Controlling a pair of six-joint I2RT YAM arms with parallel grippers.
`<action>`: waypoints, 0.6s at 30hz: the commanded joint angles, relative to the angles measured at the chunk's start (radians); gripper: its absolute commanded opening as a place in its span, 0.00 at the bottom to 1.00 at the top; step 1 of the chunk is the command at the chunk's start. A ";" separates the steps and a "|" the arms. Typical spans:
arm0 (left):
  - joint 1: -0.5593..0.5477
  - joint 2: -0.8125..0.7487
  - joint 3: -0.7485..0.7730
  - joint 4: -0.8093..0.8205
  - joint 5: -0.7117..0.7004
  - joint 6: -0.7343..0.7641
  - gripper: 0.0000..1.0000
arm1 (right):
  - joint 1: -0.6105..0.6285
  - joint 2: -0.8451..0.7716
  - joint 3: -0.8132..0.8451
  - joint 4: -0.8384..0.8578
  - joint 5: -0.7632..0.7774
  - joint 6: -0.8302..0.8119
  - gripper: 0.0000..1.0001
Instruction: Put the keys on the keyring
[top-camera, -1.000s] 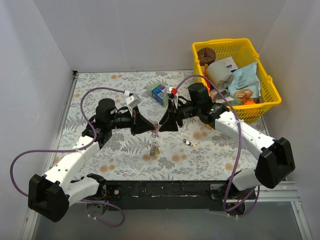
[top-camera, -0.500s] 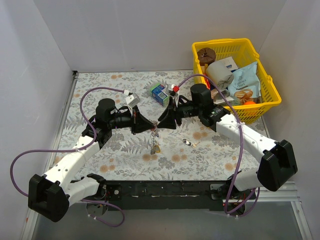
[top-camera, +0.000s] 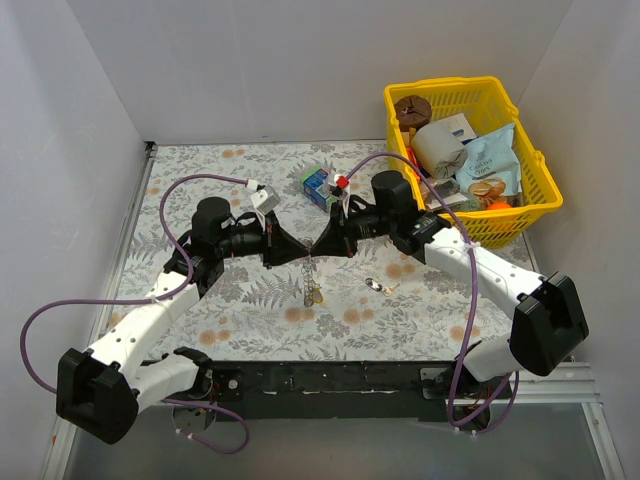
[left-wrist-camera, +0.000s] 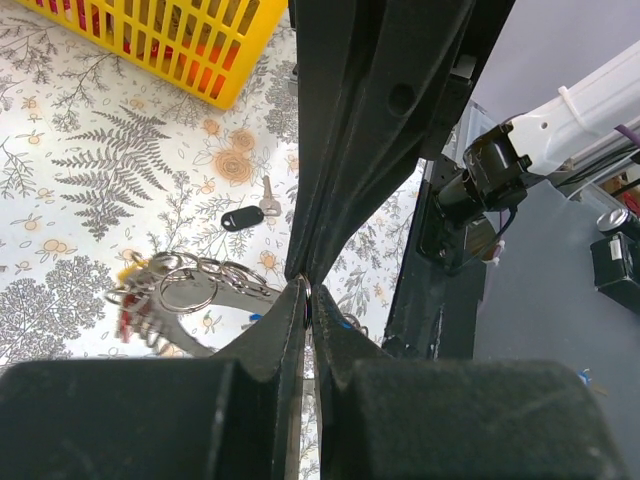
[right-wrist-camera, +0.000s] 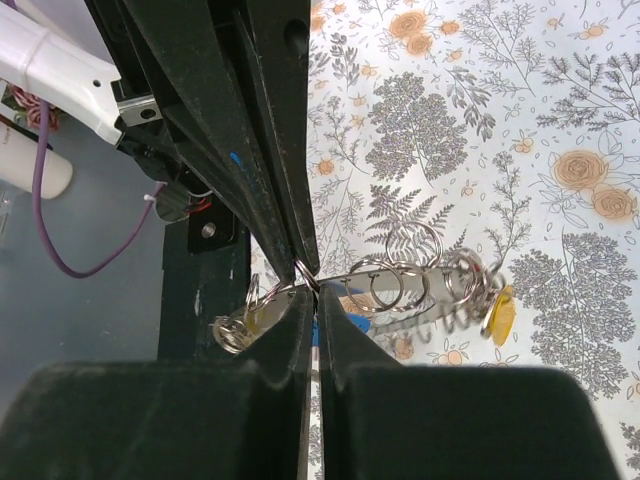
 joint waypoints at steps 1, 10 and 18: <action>-0.004 -0.018 0.003 0.039 0.003 -0.004 0.00 | 0.002 0.005 0.024 0.019 -0.010 -0.007 0.01; -0.002 -0.080 -0.028 0.068 -0.295 -0.074 0.68 | 0.002 -0.009 0.019 0.001 -0.023 -0.058 0.01; -0.002 -0.091 -0.025 0.059 -0.268 -0.084 0.90 | 0.000 -0.017 0.027 -0.044 -0.044 -0.128 0.01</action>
